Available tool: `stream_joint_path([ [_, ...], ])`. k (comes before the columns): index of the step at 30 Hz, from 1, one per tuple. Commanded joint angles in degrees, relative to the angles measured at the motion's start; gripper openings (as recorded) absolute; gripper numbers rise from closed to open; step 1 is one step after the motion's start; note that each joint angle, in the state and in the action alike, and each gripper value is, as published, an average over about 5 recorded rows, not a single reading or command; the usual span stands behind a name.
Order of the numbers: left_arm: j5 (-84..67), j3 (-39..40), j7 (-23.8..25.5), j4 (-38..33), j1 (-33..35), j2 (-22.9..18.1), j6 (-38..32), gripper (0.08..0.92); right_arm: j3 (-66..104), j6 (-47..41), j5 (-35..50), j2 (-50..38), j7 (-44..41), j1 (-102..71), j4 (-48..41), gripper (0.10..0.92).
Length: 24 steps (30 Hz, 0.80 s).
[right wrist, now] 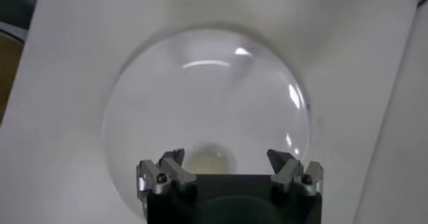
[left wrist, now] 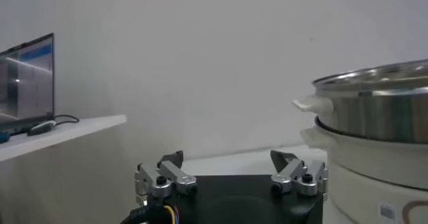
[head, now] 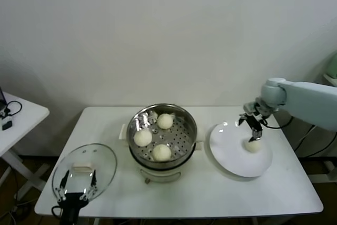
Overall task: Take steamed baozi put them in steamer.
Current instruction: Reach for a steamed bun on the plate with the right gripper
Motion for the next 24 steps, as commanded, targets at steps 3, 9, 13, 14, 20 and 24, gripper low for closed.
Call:
stream_joint_path([
  [3, 1.2, -0.3, -0.1, -0.2, 1.4, -1.7, -0.4, 0.823, 11.9, 4.9, -10.5, 1.2, -1.9, -14.7, -15.4, 0.823],
  [9, 1.5, -0.5, -0.2, -0.4, 2.2, -2.1, -0.8, 0.823, 16.4, 7.0, -13.7, 2.6, -3.3, -19.0, -19.4, 0.823],
  [13, 1.7, -0.5, -0.2, -0.4, 2.5, -2.3, -0.9, 0.823, 18.1, 7.5, -14.7, 3.4, -3.4, -20.5, -20.8, 0.823],
  [14, 1.7, -0.5, -0.2, -0.4, 2.5, -2.4, -0.9, 0.823, 18.5, 7.5, -14.9, 3.5, -3.4, -20.8, -21.0, 0.823],
  [20, 1.8, -0.5, -0.1, -0.4, 2.5, -2.4, -0.9, 0.823, 20.3, 7.4, -16.0, 4.1, -3.2, -21.9, -21.3, 0.823],
  [24, 1.7, -0.6, -0.2, -0.4, 2.4, -2.3, -1.0, 0.823, 21.3, 7.3, -16.7, 4.2, -2.8, -22.4, -21.1, 0.822],
])
